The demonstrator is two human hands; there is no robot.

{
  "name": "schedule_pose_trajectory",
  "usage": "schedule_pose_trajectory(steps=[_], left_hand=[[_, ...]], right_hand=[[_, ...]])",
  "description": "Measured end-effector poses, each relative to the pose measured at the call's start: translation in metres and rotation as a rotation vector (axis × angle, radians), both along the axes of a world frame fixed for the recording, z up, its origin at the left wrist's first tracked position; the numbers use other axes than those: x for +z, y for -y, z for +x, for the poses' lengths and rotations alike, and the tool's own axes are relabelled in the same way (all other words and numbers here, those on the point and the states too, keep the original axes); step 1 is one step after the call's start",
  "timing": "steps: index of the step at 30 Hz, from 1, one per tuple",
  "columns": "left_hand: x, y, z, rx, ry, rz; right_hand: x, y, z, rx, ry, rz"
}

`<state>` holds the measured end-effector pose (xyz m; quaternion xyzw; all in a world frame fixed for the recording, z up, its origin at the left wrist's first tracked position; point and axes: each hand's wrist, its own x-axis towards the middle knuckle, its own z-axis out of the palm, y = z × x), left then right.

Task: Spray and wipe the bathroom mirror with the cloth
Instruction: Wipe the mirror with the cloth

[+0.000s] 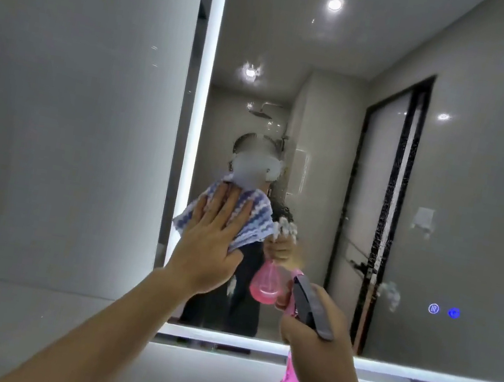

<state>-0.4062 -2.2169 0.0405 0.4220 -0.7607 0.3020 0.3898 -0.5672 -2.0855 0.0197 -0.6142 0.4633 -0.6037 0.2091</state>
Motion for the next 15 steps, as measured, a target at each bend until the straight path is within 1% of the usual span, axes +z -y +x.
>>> schedule_pose_trajectory(steps=[1,2,3,4,5,6,7,8,9,10,11,12,13,15], left_hand=[[-0.010,0.003,0.000,-0.028,0.033,-0.012],[-0.038,0.003,0.000,-0.046,0.156,-0.020],[-0.066,0.005,0.003,-0.084,0.330,-0.033],[-0.096,0.003,0.011,-0.069,0.550,-0.042],[-0.123,0.005,0.023,0.015,0.741,-0.093],[-0.140,0.007,0.034,0.109,0.891,-0.100],[-0.146,0.005,0.044,0.216,0.994,0.001],[-0.144,0.000,0.051,0.238,1.015,0.138],[-0.138,-0.001,0.056,0.171,0.963,0.168],[-0.128,0.000,0.058,0.113,0.853,0.112],[-0.105,0.001,0.055,0.059,0.680,-0.008],[-0.077,0.001,0.051,0.071,0.503,-0.083],[-0.036,0.004,0.050,0.085,0.364,-0.128],[0.024,0.007,0.043,0.100,0.200,-0.141]], right_hand=[[0.003,0.002,-0.002,0.003,0.020,-0.005],[0.004,0.003,-0.004,0.003,0.034,0.000],[0.005,0.003,-0.007,0.003,0.045,0.003],[0.006,0.003,-0.009,0.002,0.052,0.004],[0.006,0.001,-0.010,-0.004,0.047,0.004],[0.005,-0.001,-0.012,-0.015,0.033,0.001],[0.005,-0.003,-0.013,-0.026,0.018,-0.007],[0.005,-0.004,-0.014,-0.039,0.007,-0.016],[0.005,-0.005,-0.015,-0.047,-0.002,-0.025],[0.006,-0.006,-0.016,-0.047,-0.021,-0.027],[0.007,-0.007,-0.016,-0.042,-0.039,-0.028],[0.009,-0.007,-0.016,-0.037,-0.052,-0.028],[0.011,-0.007,-0.015,-0.032,-0.056,-0.031],[0.014,-0.009,-0.012,-0.026,-0.059,-0.046]])
